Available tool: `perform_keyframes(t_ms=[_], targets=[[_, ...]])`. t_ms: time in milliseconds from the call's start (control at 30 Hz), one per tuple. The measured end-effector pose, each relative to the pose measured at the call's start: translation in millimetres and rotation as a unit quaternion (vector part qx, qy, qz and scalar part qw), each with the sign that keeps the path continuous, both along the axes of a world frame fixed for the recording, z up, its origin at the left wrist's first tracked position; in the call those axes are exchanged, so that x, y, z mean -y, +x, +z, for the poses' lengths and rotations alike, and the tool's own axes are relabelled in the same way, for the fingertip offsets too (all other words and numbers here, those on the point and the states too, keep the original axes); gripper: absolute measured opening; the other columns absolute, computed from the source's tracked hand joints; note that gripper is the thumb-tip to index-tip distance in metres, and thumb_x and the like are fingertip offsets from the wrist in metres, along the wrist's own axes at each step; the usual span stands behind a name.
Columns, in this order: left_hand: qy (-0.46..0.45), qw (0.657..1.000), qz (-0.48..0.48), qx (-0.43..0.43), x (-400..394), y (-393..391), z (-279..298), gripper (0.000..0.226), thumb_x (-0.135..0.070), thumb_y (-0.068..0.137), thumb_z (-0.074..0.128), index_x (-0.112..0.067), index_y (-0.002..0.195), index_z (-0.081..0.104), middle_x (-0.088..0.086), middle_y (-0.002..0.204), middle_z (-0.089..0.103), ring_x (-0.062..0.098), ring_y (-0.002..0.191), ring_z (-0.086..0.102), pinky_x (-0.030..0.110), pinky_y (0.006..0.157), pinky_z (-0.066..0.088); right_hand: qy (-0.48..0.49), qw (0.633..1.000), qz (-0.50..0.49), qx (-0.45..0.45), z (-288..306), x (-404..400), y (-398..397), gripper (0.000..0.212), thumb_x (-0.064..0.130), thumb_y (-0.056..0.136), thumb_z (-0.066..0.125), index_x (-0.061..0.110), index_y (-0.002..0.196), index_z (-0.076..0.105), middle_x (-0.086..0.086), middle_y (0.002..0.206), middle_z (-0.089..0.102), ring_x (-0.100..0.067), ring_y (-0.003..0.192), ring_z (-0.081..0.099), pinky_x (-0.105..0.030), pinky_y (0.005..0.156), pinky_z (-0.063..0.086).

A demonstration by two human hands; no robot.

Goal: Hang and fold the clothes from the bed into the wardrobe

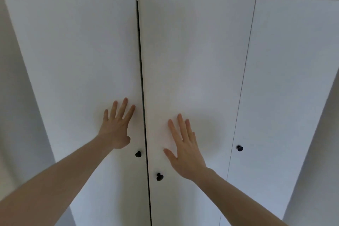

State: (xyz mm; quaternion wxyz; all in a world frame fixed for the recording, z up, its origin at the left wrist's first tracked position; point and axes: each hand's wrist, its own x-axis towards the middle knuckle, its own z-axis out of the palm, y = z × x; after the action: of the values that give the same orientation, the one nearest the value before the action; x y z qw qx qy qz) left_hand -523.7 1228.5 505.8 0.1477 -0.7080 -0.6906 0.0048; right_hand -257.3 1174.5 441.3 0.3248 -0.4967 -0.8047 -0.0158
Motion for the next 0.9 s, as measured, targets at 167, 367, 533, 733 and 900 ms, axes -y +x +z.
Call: perform_keyframes(t_ms=[167,367,533,733,900], targets=[[-0.008,1.000,0.015,-0.026,-8,-4,-2,0.121,-0.036,0.088,0.063,-0.028,0.151,-0.039,0.002,0.153,-0.053,0.037,0.149,-0.035,0.056,0.126,-0.004,-0.008,0.999,-0.016,0.042,-5,-27,-10,0.093,0.046,0.103,0.050,0.033,0.159,-0.024,0.004,0.162,-0.041,-0.030,0.151,-0.035,-0.056,0.127,0.006],[0.001,0.999,0.023,-0.038,-13,-5,-6,0.122,-0.032,0.088,0.064,-0.025,0.151,-0.040,0.004,0.152,-0.054,0.036,0.150,-0.034,0.056,0.126,-0.004,-0.023,0.996,-0.024,0.085,-5,-55,-13,0.098,0.044,0.102,0.054,0.028,0.160,-0.024,0.000,0.160,-0.045,-0.033,0.149,-0.038,-0.057,0.127,0.008],[0.003,0.999,0.030,-0.042,-14,-2,-2,0.118,-0.026,0.089,0.062,-0.025,0.153,-0.037,0.003,0.154,-0.052,0.034,0.150,-0.034,0.055,0.126,-0.005,-0.050,0.991,-0.037,0.115,1,-73,-16,0.096,0.044,0.103,0.050,0.025,0.159,-0.026,-0.001,0.156,-0.051,-0.034,0.147,-0.041,-0.057,0.127,0.004],[-0.007,0.998,0.034,-0.053,-10,1,7,0.113,-0.029,0.088,0.060,-0.024,0.156,-0.030,0.001,0.159,-0.045,0.034,0.150,-0.033,0.055,0.126,-0.007,-0.068,0.989,-0.043,0.127,6,-85,-19,0.099,0.042,0.101,0.053,0.025,0.160,-0.025,-0.002,0.154,-0.053,-0.035,0.146,-0.042,-0.059,0.126,0.006],[0.005,0.999,0.017,-0.028,1,5,17,0.111,-0.030,0.089,0.058,-0.026,0.157,-0.028,-0.001,0.162,-0.040,0.033,0.151,-0.033,0.053,0.126,-0.009,-0.074,0.988,-0.045,0.127,10,-85,-17,0.098,0.041,0.100,0.053,0.025,0.160,-0.023,-0.002,0.154,-0.053,-0.034,0.147,-0.040,-0.058,0.127,0.009]])
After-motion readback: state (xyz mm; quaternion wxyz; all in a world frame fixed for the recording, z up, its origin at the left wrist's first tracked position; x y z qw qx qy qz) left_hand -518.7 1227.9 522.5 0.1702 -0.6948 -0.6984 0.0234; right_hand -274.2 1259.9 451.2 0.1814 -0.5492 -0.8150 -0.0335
